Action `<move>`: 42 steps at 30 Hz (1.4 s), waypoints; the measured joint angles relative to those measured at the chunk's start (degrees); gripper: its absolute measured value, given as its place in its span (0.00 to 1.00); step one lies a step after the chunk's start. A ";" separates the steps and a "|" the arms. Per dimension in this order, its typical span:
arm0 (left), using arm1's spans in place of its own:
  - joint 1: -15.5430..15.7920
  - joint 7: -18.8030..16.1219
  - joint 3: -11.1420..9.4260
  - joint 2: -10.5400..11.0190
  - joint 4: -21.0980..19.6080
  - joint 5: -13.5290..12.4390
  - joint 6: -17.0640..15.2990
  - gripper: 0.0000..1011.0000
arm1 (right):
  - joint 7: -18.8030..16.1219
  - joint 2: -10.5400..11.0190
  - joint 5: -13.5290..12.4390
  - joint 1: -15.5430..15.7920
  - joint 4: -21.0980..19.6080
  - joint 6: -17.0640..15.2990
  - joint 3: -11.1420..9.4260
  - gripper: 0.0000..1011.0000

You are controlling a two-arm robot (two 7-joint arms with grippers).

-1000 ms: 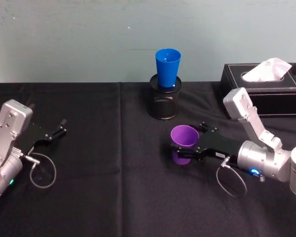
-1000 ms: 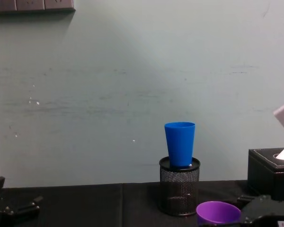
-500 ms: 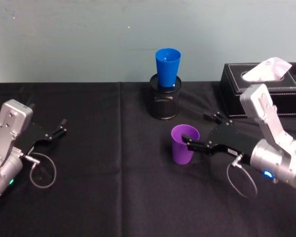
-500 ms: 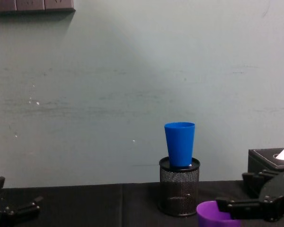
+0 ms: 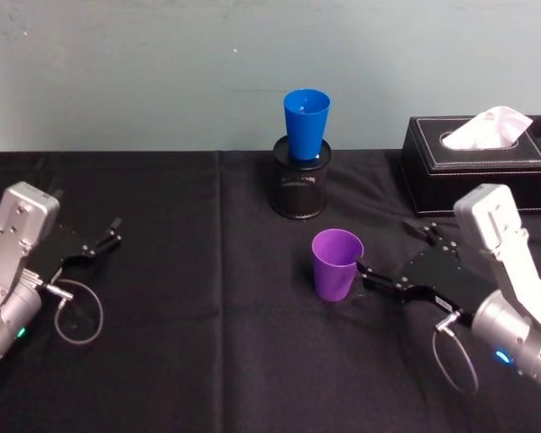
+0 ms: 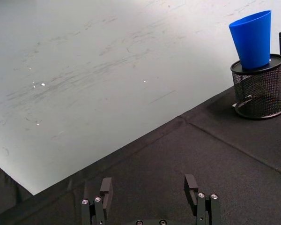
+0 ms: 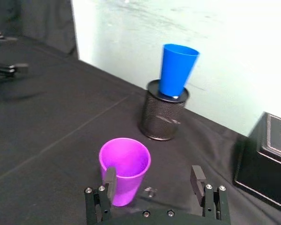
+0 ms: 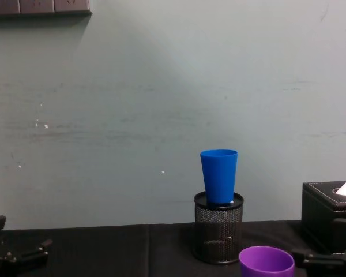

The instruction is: Pick up one cup with a gripper and tap it against the other cup.

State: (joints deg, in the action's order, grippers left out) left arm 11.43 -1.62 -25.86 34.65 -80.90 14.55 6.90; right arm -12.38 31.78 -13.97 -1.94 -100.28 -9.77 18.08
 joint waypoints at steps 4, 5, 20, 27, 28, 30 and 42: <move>0.00 0.00 0.00 0.00 0.00 0.00 0.00 0.99 | 2.15 -1.77 0.45 1.72 0.08 2.40 -1.45 0.99; 0.00 0.00 0.00 0.00 0.00 0.00 0.00 0.99 | 2.84 -2.49 0.60 2.10 0.40 3.55 -1.95 0.99; 0.00 0.00 0.00 0.00 0.00 0.00 0.00 0.99 | 8.43 -6.93 5.81 2.32 2.08 2.12 -3.50 0.99; 0.00 0.00 0.00 0.00 0.00 0.00 0.00 0.99 | 8.94 -8.13 7.05 2.70 2.15 2.45 -4.15 0.99; 0.00 0.00 0.00 0.00 0.00 0.00 0.00 0.99 | 8.79 -8.31 7.22 2.68 2.25 2.50 -4.26 0.99; 0.00 0.00 0.00 0.00 0.00 0.00 0.00 0.99 | 8.61 -8.49 7.40 2.67 2.30 2.50 -4.38 0.99; 0.00 0.00 0.00 0.00 0.00 0.00 0.00 0.99 | 8.05 -8.74 7.94 2.55 2.35 2.27 -4.54 0.99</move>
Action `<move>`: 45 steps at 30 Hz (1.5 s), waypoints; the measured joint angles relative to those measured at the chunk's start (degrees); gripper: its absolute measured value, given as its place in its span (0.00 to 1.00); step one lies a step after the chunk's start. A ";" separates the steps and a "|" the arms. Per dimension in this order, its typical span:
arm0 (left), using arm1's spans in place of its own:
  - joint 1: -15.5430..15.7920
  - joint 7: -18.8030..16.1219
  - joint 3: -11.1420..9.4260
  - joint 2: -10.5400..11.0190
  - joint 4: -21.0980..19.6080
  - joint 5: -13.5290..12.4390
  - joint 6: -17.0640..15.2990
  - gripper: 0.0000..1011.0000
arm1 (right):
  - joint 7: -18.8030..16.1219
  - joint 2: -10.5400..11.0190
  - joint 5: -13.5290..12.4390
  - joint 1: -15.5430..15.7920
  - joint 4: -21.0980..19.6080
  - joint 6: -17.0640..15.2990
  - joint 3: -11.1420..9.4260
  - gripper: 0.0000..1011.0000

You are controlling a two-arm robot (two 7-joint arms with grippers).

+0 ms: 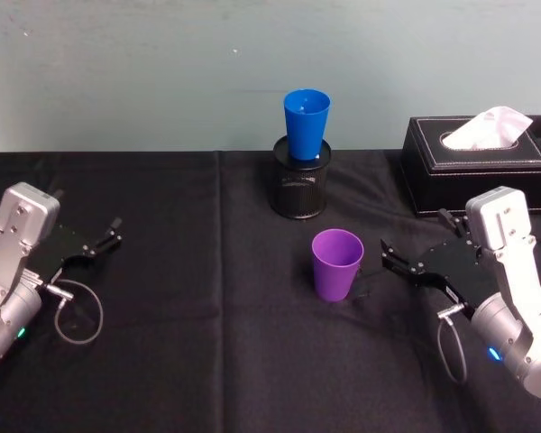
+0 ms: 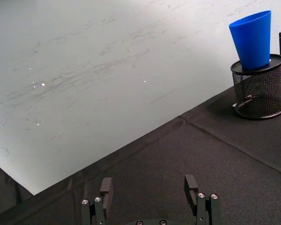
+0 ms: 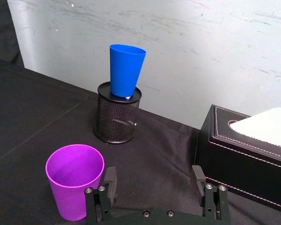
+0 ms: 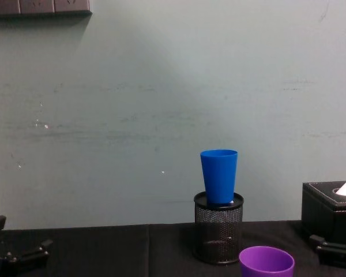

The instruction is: Pick up one cup with a gripper and tap it against the other cup.

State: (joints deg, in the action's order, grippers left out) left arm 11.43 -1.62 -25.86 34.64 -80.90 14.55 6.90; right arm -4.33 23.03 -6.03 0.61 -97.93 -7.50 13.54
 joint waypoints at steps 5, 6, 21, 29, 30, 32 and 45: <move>0.00 0.00 0.00 0.00 0.00 0.00 0.00 0.99 | -0.02 0.04 -0.06 -0.01 0.01 0.00 0.04 0.99; 0.00 0.00 0.00 0.00 0.00 0.00 0.00 0.99 | -0.02 0.05 -0.09 -0.01 0.02 0.00 0.05 0.99; 0.00 0.00 0.00 0.00 0.00 0.00 0.00 0.99 | -0.01 0.11 -0.24 -0.01 0.02 0.03 0.12 0.99; 0.00 0.00 0.00 0.00 0.00 0.00 0.00 0.99 | 0.00 0.14 -0.27 -0.01 0.01 0.03 0.12 0.99; 0.00 0.00 0.00 0.00 0.00 0.00 0.00 0.99 | 0.00 0.14 -0.28 -0.01 0.02 0.03 0.12 0.99; 0.00 0.00 0.00 0.00 0.00 0.00 0.00 0.99 | 0.00 0.14 -0.29 -0.02 0.02 0.03 0.12 0.99; 0.00 0.00 0.00 0.00 0.00 0.00 0.00 0.99 | 0.00 0.14 -0.31 -0.01 0.01 0.03 0.12 0.99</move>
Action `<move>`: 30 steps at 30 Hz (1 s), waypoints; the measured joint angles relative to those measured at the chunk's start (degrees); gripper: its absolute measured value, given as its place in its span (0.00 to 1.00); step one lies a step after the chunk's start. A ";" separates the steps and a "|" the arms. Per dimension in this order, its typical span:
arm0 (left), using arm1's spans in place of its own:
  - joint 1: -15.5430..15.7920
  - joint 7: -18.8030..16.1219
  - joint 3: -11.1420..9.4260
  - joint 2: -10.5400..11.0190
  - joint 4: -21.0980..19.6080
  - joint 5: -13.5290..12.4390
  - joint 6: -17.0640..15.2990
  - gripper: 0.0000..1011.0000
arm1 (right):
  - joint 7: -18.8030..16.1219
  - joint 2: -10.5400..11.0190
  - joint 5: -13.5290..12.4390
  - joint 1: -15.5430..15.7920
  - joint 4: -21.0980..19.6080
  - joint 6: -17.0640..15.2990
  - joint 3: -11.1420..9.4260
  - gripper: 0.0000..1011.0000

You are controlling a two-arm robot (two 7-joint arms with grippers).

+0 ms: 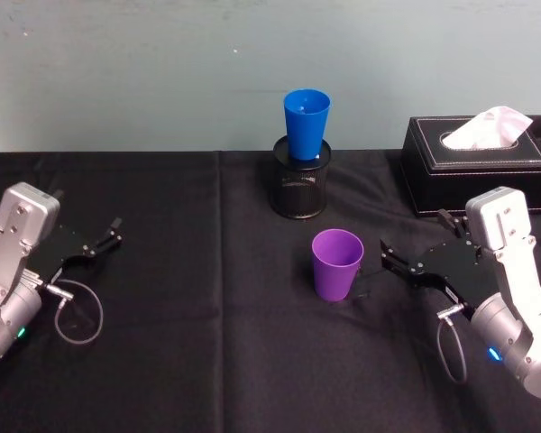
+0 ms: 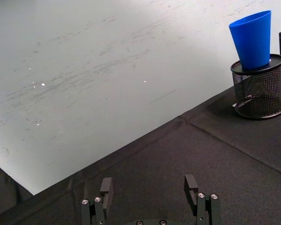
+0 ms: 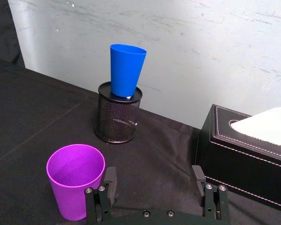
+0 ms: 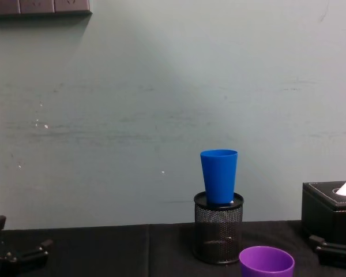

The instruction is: Pick up one cup with a gripper and tap it against the other cup.

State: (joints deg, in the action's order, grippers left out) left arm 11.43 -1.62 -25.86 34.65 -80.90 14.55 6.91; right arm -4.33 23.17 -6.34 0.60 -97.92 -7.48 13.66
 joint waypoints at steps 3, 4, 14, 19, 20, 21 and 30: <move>0.00 0.00 0.00 0.00 0.00 0.00 0.00 0.99 | 0.00 0.00 0.00 0.00 0.00 0.00 0.00 0.99; 0.00 0.00 0.00 0.00 0.00 0.00 0.00 0.99 | 0.00 0.00 0.00 0.00 0.00 0.00 0.00 0.99; 0.00 0.00 0.00 0.00 0.00 0.00 0.00 0.99 | 0.00 0.00 0.00 0.00 0.00 0.00 0.00 0.99; 0.00 0.00 0.00 0.00 0.00 0.00 0.00 0.99 | 0.00 0.00 0.00 0.00 0.00 0.00 0.00 0.99; 0.00 0.00 0.00 0.00 0.00 0.00 0.00 0.99 | 0.00 0.00 0.00 0.00 0.00 0.00 0.00 0.99; 0.00 0.00 0.00 0.00 0.00 0.00 0.00 0.99 | 0.00 0.00 0.00 0.00 0.00 0.00 0.00 0.99; 0.00 0.00 0.00 0.00 0.00 0.00 0.00 0.99 | 0.00 0.00 0.00 0.00 0.00 0.00 0.00 0.99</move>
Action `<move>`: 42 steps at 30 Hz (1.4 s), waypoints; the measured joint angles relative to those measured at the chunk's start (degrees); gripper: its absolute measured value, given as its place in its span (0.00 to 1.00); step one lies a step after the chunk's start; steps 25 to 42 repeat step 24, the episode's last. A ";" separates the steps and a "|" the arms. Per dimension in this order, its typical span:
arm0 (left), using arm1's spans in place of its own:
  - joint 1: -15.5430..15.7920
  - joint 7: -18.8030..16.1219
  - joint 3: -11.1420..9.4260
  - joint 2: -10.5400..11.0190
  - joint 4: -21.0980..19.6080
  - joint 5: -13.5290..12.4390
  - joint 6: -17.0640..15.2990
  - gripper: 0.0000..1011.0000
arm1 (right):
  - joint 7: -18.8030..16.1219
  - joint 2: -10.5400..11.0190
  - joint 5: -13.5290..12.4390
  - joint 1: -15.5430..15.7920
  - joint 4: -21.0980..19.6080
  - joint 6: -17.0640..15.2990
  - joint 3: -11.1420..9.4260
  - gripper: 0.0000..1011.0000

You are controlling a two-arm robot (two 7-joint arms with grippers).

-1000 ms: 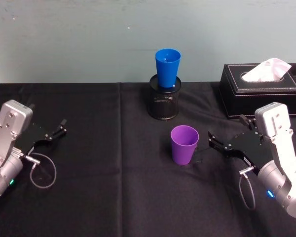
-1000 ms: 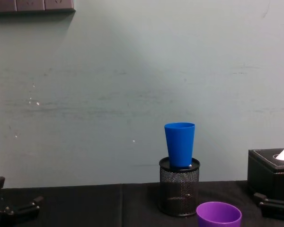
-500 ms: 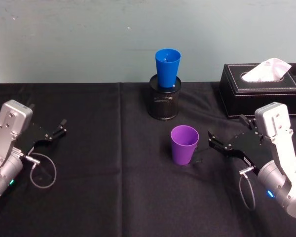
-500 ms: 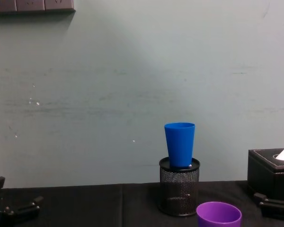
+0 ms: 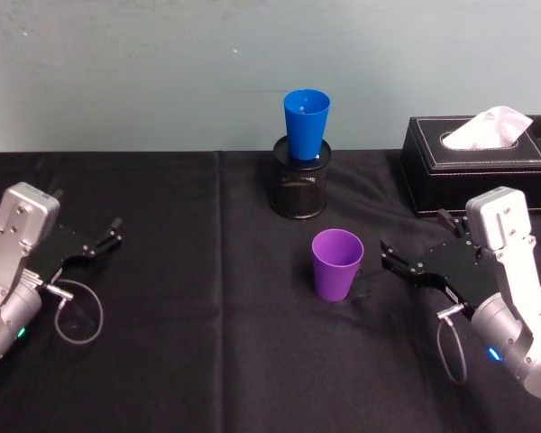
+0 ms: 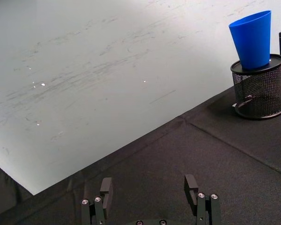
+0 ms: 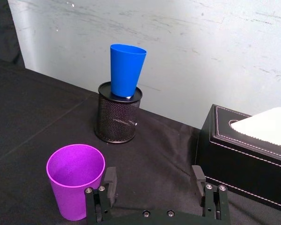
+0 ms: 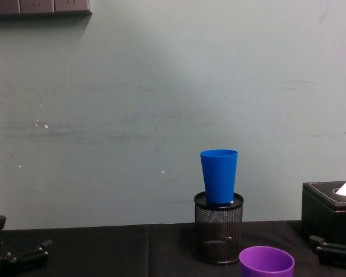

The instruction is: Pick up one cup with a gripper and tap it against the other cup.

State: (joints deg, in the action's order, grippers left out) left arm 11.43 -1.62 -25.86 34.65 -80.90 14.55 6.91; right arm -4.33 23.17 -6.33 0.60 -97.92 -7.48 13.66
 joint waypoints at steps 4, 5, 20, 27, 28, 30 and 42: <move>0.00 0.00 0.00 0.00 0.00 0.00 0.00 0.99 | 0.00 0.00 0.00 0.00 0.00 0.00 0.00 0.99; 0.00 0.00 0.00 0.00 0.00 0.00 0.00 0.99 | 0.00 0.00 0.00 0.00 0.00 0.00 0.00 0.99; 0.00 0.00 0.00 0.00 0.00 0.00 0.00 0.99 | 0.00 0.00 0.00 0.00 0.00 0.00 0.00 0.99; 0.00 0.00 0.00 0.00 0.00 0.00 0.00 0.99 | 0.00 0.00 0.00 0.00 0.00 0.00 0.00 0.99; 0.00 0.00 0.00 0.00 0.00 0.00 0.00 0.99 | 0.00 0.00 0.00 0.00 0.00 0.00 0.00 0.99; 0.00 0.00 0.00 0.00 0.00 0.00 0.00 0.99 | 0.00 0.00 0.00 0.00 0.00 0.00 0.00 0.99; 0.00 0.00 0.00 0.00 0.00 0.00 0.00 0.99 | 0.00 0.00 0.00 0.00 0.00 0.00 0.00 0.99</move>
